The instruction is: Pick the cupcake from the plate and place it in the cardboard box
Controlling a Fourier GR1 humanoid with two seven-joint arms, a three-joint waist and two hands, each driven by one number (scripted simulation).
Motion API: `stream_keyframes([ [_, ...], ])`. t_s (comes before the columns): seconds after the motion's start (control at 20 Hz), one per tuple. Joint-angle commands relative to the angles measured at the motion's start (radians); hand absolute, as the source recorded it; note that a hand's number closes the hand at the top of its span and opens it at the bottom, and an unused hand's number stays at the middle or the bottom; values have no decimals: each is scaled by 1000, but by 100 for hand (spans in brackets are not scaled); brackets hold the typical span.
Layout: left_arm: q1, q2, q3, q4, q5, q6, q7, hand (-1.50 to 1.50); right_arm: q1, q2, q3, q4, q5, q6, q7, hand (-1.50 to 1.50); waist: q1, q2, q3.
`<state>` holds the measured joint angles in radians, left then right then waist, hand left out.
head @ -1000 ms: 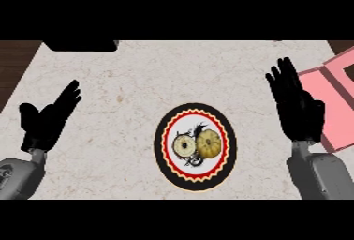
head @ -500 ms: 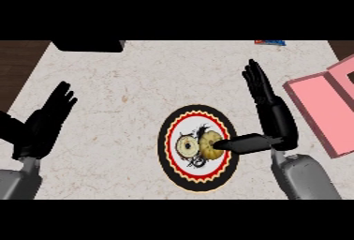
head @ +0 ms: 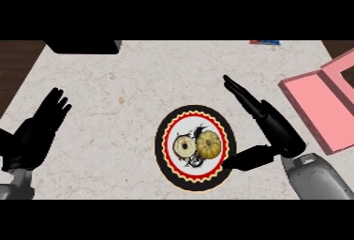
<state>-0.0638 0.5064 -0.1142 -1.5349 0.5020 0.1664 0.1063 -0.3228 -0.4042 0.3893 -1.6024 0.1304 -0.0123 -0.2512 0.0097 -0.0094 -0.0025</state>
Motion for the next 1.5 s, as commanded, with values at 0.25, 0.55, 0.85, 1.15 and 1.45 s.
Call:
stream_keyframes([
  [0.25,35,5,16,-19,7,-17,6,0,-181,-115,210,-107,273,213,498,-150,-2,0,-2],
  [0.55,49,-8,21,-49,-5,-22,12,0,-298,79,296,-103,275,380,836,-150,3,6,1],
  [0.85,90,-4,60,-122,-12,-30,51,0,-306,209,257,-53,241,487,987,-150,0,7,2],
  [1.15,-29,-49,81,-18,-57,-35,91,0,-288,198,180,55,284,568,873,-150,-7,10,2],
  [1.45,18,-62,119,-79,-86,-69,108,0,-137,196,216,-65,380,608,886,-150,-10,8,3],
])
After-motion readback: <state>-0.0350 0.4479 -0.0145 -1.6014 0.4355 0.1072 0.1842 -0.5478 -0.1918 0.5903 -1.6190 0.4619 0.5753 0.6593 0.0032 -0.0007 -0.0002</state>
